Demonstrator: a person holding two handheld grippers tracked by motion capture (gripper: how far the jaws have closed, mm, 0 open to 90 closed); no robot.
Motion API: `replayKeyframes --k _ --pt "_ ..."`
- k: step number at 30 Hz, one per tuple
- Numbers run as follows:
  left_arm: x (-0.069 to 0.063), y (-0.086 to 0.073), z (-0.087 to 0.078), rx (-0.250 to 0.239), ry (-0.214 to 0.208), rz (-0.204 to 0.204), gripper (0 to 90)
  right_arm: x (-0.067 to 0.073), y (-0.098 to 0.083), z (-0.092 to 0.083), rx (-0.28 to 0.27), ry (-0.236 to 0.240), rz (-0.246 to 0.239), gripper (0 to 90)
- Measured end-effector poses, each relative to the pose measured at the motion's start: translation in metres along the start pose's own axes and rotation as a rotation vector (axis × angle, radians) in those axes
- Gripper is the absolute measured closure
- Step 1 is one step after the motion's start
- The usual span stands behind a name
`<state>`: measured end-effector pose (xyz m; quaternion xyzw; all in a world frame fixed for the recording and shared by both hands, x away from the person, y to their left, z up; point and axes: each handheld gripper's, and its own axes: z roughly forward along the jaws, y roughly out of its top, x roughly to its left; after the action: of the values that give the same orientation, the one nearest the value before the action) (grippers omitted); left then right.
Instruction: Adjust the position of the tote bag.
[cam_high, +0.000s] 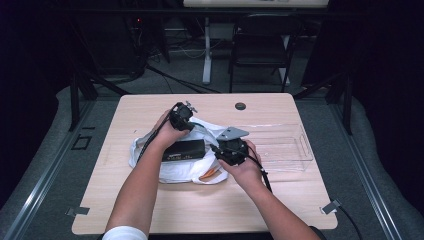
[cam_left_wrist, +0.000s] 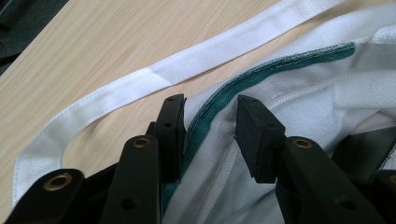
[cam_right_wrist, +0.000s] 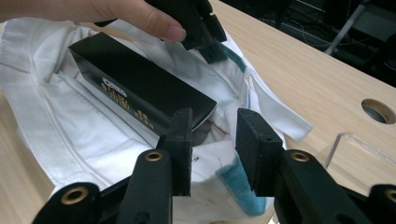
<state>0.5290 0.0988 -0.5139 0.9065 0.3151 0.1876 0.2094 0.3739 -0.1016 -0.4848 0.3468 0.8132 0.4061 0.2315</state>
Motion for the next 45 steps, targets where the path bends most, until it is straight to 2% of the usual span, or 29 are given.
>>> replayKeyframes --k 3,6,9,23,31,38,39,41,43,45 --pt "0.001 0.0 0.001 0.005 -0.002 -0.004 63.3 -0.003 -0.002 0.0 0.015 0.0 0.005 69.6" --pt "0.0 0.001 0.002 0.008 -0.001 -0.004 63.5 -0.004 -0.005 0.001 0.033 -0.01 0.002 77.0" --pt "0.001 0.001 0.004 0.01 -0.005 -0.008 63.6 -0.005 -0.008 0.002 0.043 -0.006 0.005 79.1" --pt "0.0 0.001 0.007 0.02 -0.008 -0.011 63.6 -0.007 -0.011 0.002 0.052 -0.005 0.017 79.9" --pt "0.0 0.001 0.005 0.016 -0.006 -0.031 62.9 -0.006 -0.01 0.002 0.049 0.005 0.02 78.8" --pt "-0.001 0.003 -0.007 0.004 -0.003 -0.044 61.2 -0.008 -0.01 0.0 0.044 0.007 0.036 77.8" --pt "-0.002 0.002 -0.009 -0.003 -0.009 -0.051 60.6 -0.009 -0.011 0.0 0.042 0.008 0.036 77.6" --pt "-0.004 0.001 -0.016 -0.03 -0.039 -0.095 58.3 -0.009 -0.011 -0.001 0.044 0.009 0.03 77.1" --pt "-0.003 -0.002 -0.024 -0.056 -0.039 -0.098 58.6 -0.01 -0.011 -0.002 0.04 0.006 0.029 76.6" --pt "-0.002 -0.005 -0.031 -0.073 -0.041 -0.118 58.6 -0.011 -0.01 -0.004 0.037 0.009 0.029 76.4"
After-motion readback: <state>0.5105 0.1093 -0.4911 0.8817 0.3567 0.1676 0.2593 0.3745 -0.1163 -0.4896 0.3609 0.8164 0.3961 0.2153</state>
